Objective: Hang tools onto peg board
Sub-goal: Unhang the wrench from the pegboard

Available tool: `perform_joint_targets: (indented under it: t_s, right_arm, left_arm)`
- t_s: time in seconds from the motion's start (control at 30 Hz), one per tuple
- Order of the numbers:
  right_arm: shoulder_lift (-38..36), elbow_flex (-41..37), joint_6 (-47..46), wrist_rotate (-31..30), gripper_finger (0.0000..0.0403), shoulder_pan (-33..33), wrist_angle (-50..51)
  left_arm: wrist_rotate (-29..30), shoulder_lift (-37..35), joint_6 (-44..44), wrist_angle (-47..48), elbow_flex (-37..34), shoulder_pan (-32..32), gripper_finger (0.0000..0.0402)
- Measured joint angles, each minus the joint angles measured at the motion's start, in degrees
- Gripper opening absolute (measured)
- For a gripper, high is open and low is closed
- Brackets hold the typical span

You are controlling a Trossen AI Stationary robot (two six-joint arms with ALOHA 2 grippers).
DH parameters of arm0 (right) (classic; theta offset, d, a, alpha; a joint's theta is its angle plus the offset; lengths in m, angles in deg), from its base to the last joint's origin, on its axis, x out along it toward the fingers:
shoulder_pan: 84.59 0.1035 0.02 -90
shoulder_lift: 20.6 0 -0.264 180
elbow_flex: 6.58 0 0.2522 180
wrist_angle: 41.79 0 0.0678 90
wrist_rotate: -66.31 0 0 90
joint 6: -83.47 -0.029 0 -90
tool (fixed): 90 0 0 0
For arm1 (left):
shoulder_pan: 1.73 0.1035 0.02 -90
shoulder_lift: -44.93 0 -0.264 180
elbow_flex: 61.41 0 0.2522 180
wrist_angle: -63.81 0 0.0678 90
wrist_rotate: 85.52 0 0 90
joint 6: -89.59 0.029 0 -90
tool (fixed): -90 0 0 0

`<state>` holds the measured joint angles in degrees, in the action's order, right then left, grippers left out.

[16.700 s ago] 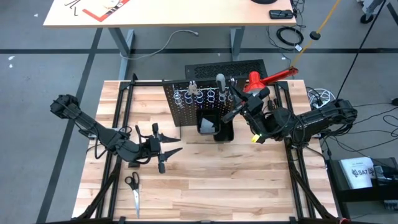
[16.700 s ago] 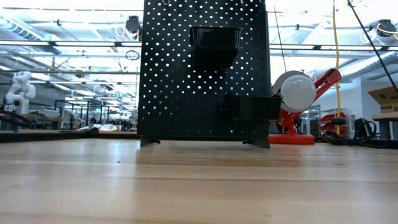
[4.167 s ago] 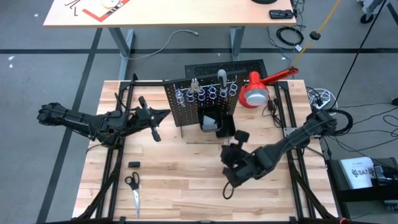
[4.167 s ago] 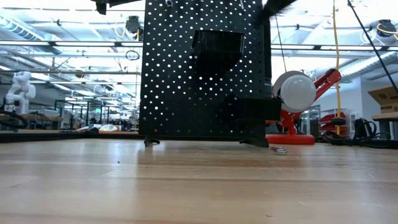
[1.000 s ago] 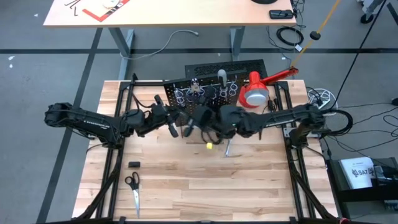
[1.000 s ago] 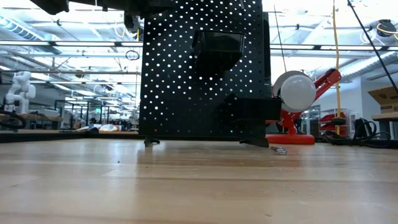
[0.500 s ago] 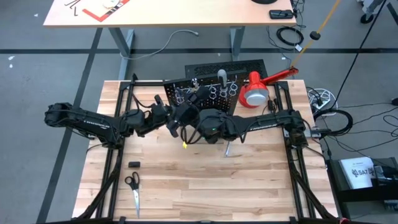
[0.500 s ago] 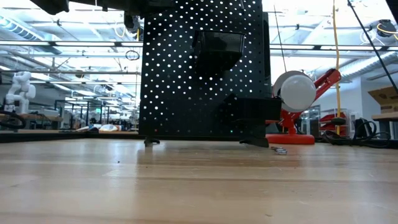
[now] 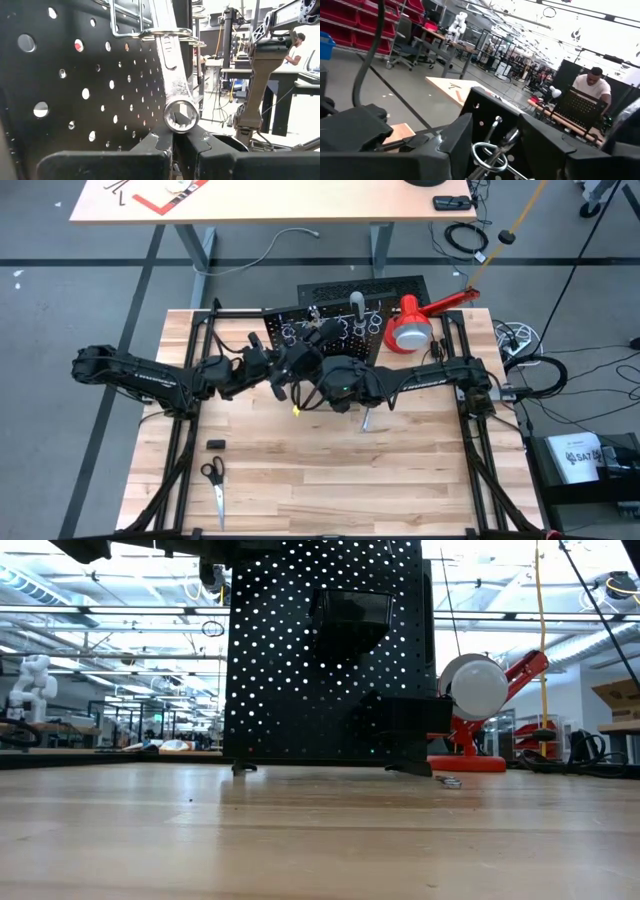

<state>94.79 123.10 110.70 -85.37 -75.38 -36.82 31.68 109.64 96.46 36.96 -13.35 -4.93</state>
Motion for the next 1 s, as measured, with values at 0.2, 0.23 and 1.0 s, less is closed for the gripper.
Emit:
perform_joint_targets:
  t_s: [0.2,0.23,1.0]
  right_arm:
    - [0.0,0.0,2.1,0.1,0.0129,1.2,-3.0]
    - [0.0,0.0,2.4,0.2,0.0128,1.5,-3.4]
    - [-0.1,0.0,-3.1,-5.3,0.0143,0.6,-0.9]
  left_arm:
    - [0.0,0.0,0.0,0.0,0.0,0.0,0.0018]
    - [0.0,0.0,0.0,0.0,0.0,0.0,0.0018]
    - [0.0,0.0,-0.2,0.0,0.0,0.0,0.0018]
